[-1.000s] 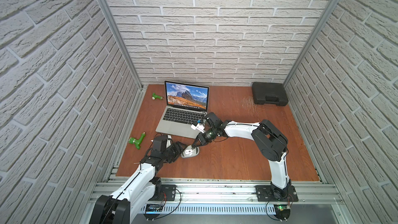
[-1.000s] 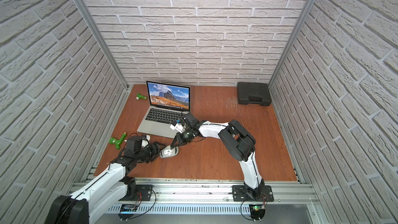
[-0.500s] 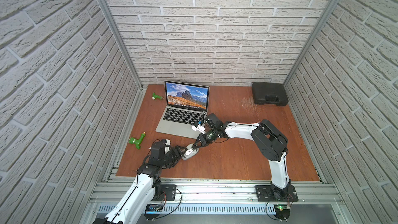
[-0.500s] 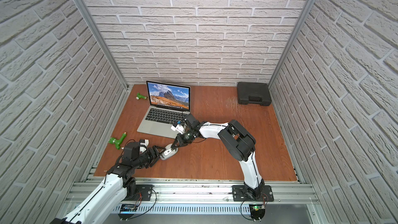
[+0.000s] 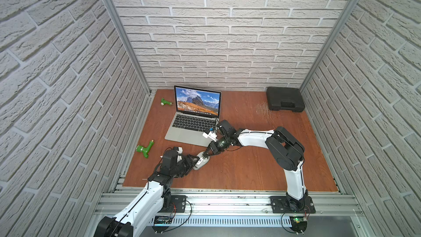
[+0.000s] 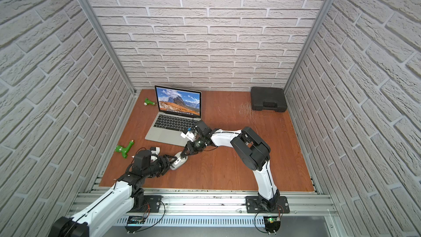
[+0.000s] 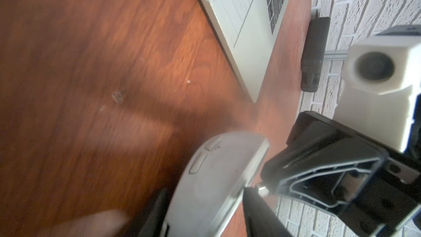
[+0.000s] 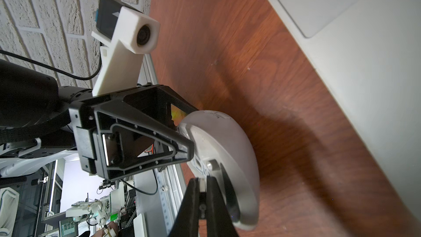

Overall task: Remove the wireless mouse receiver from the laptop
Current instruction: Pick up the mouse from the center of the board.

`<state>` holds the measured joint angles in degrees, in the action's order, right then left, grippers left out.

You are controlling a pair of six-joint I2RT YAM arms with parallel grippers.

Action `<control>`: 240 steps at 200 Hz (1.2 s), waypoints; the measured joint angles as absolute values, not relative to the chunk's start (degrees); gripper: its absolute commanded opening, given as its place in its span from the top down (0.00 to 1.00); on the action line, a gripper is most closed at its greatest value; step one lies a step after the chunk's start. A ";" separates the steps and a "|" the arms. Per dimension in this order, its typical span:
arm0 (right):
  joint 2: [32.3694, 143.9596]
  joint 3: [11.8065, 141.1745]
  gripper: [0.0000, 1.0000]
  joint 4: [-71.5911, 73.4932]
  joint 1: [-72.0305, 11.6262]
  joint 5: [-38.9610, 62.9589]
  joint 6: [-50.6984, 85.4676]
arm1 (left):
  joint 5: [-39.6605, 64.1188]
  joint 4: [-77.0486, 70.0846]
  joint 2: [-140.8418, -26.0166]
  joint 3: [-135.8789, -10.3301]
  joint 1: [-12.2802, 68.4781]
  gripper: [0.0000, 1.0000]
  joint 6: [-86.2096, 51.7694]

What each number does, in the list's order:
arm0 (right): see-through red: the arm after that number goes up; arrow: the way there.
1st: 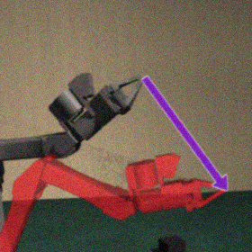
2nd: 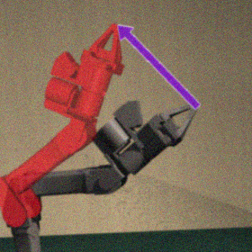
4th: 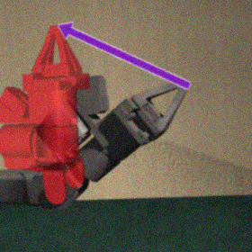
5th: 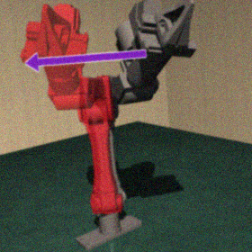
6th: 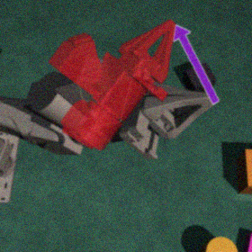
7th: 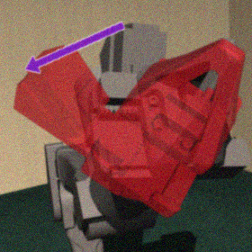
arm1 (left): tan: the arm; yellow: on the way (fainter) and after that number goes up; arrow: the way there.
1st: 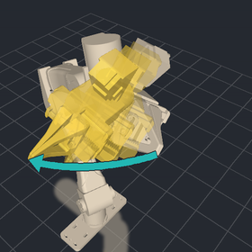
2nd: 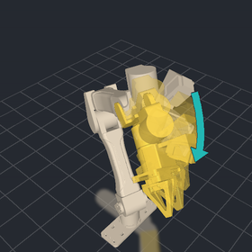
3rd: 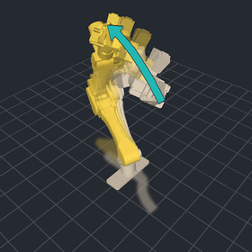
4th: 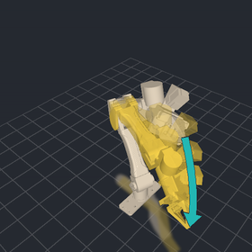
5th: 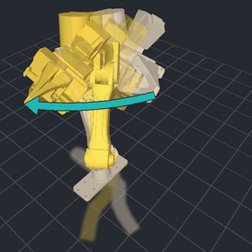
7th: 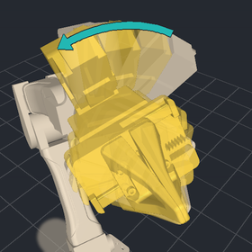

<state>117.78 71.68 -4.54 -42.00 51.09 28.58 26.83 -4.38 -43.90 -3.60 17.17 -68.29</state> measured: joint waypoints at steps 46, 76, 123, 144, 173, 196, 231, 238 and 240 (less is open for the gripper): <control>118.02 71.55 0.97 -2.76 -41.58 51.07 29.65 | 25.34 -11.18 -47.86 -3.62 17.39 0.62 -66.11; 118.04 70.61 0.97 -2.11 -40.84 51.09 29.82 | 25.19 -12.36 -47.79 -3.62 17.39 0.73 -64.93; 111.90 68.73 0.97 -8.03 -36.99 49.45 27.00 | 23.88 -9.52 -43.40 -3.62 16.84 0.94 -62.96; 105.03 68.82 0.97 -11.84 -35.07 47.94 23.99 | 26.11 -9.28 -42.68 -3.81 15.22 1.00 -61.63; 96.07 70.59 0.97 -20.12 -33.58 44.21 13.08 | 32.93 -8.60 -47.11 -8.32 13.96 1.00 -58.65; 90.80 72.14 0.97 -28.36 -34.54 42.15 -0.01 | 42.72 -11.18 -55.61 -15.09 14.04 1.00 -57.63; 84.20 73.54 0.98 -39.66 -36.80 39.64 -18.68 | 55.70 -11.03 -65.49 -26.35 17.12 1.00 -55.20; 83.74 74.48 0.97 -41.80 -37.06 39.46 -21.98 | 57.87 -9.96 -66.15 -28.05 17.50 1.00 -54.26; 83.68 74.87 0.97 -42.59 -37.08 39.40 -23.14 | 58.39 -9.69 -66.28 -28.38 17.56 1.00 -53.95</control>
<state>83.68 74.87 -42.59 -37.08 39.40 -23.14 58.39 -9.69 -66.28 -28.38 17.56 -53.95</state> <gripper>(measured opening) 0.113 0.364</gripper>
